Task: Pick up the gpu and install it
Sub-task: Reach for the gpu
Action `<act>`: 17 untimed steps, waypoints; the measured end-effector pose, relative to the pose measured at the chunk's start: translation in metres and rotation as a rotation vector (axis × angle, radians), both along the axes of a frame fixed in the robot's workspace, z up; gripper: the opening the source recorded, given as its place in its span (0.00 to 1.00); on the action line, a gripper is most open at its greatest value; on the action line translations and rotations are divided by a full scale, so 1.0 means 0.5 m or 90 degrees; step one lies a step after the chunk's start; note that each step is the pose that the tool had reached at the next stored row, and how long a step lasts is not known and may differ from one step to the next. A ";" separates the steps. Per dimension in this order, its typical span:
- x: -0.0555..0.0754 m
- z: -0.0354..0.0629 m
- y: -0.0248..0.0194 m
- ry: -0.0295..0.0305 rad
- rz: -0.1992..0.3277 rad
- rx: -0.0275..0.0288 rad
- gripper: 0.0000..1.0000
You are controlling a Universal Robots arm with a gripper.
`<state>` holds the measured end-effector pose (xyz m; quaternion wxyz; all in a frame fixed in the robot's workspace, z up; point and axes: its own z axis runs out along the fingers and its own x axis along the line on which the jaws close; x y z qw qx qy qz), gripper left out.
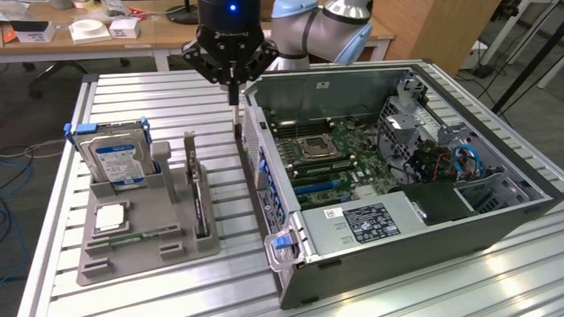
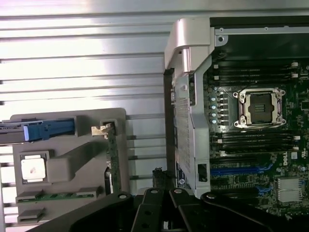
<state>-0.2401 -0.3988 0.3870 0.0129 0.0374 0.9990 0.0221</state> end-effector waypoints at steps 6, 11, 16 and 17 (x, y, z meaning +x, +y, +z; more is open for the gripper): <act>-0.026 0.000 0.0000 0.0000 0.000 0.0000 0.11; -0.047 -0.001 0.0000 0.0000 0.000 0.0000 0.11; -0.064 -0.001 0.0000 0.0000 0.000 0.0000 0.11; -0.067 -0.001 0.0000 0.0000 0.000 0.0000 0.11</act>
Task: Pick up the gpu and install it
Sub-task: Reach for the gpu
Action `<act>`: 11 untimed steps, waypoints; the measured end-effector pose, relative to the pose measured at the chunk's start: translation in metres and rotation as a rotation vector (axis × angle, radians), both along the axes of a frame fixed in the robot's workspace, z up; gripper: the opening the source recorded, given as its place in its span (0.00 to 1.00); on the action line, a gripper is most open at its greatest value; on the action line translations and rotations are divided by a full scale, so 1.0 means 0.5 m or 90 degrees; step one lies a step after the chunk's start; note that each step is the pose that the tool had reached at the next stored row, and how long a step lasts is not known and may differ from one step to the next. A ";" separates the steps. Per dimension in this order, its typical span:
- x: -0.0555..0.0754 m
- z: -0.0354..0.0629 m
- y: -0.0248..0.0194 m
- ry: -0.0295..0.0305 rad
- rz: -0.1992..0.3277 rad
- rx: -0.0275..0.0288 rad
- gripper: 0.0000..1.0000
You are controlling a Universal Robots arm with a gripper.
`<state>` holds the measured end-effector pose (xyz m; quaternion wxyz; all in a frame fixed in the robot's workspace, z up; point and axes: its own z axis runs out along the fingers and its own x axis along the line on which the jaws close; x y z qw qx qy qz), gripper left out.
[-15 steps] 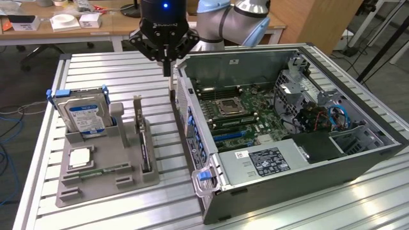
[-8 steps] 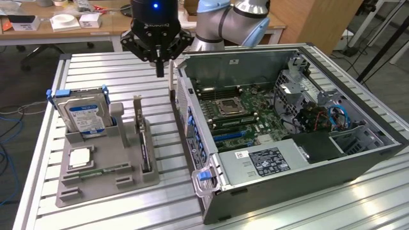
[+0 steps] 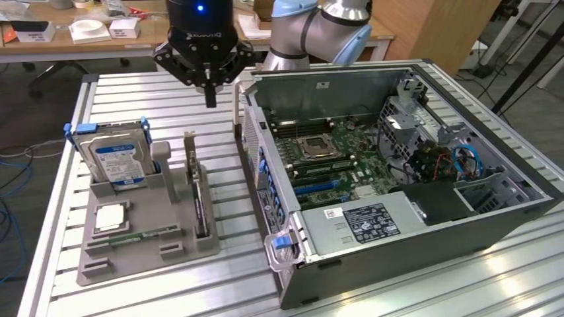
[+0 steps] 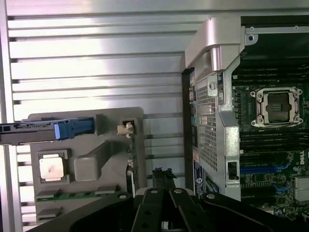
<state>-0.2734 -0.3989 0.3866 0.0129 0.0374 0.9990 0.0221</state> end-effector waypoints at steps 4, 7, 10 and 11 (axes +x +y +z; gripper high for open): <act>-0.013 0.000 0.0000 0.0000 0.000 0.0000 0.11; -0.023 0.000 0.0000 0.0000 0.000 0.0000 0.11; -0.034 0.000 0.0000 0.0000 0.000 0.0000 0.11; -0.038 0.000 0.0000 0.0001 0.000 0.0000 0.11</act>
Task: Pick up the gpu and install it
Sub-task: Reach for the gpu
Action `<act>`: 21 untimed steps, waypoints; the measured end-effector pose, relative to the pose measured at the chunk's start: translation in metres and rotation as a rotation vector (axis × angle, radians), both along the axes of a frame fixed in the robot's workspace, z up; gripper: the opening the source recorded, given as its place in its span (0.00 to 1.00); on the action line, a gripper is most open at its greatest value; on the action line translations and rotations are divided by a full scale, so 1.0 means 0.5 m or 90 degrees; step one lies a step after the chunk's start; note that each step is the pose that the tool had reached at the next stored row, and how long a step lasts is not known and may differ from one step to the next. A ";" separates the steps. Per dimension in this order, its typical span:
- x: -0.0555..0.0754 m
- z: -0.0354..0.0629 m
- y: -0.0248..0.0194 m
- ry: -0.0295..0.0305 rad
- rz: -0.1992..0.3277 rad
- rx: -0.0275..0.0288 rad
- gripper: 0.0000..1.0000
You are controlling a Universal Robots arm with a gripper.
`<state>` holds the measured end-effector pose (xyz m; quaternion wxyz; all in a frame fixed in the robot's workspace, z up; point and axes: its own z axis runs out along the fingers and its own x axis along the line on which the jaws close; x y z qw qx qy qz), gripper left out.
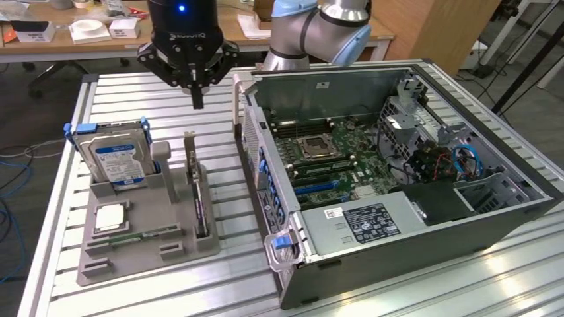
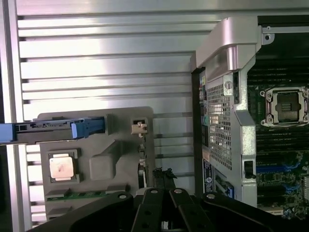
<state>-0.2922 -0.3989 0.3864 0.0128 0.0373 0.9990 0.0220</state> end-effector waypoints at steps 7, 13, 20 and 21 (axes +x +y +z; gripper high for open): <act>-0.021 0.000 0.0000 0.0000 0.000 0.0000 0.11; -0.031 0.000 0.0000 0.0000 0.000 0.0001 0.11; -0.032 0.000 0.0000 0.0000 0.000 0.0000 0.11; -0.032 0.000 0.0000 0.0000 0.000 0.0000 0.11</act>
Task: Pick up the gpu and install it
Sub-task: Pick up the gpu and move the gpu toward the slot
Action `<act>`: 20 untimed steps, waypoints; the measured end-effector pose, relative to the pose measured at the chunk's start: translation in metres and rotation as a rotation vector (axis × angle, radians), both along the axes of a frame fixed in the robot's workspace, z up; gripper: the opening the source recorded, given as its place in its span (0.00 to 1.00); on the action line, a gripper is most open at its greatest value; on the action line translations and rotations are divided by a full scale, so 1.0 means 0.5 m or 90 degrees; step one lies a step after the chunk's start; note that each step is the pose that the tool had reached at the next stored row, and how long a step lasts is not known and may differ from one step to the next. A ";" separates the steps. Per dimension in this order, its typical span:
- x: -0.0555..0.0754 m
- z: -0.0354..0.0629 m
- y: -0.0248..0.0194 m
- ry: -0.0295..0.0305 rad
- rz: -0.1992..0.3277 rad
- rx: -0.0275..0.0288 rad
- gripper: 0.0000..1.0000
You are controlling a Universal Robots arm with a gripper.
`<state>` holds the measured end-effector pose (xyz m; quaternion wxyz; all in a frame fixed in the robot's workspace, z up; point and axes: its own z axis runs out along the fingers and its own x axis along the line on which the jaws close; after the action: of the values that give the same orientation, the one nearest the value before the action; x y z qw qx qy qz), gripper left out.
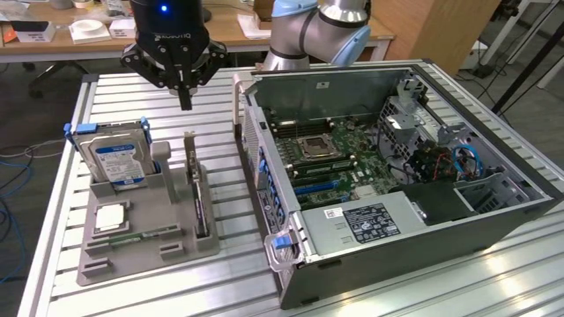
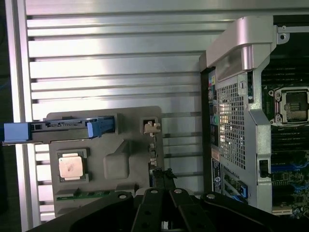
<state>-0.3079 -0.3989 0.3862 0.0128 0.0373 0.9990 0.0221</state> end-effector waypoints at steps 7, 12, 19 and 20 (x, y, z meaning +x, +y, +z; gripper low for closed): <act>0.000 0.000 0.0000 0.0000 0.000 0.0000 0.11; 0.000 0.000 0.0000 0.0000 0.000 0.0000 0.11; 0.000 0.000 0.0000 0.0000 0.000 0.0000 0.41; 0.000 0.000 0.0000 0.0000 0.000 0.0000 0.47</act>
<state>-0.3079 -0.3989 0.3862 0.0128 0.0373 0.9990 0.0221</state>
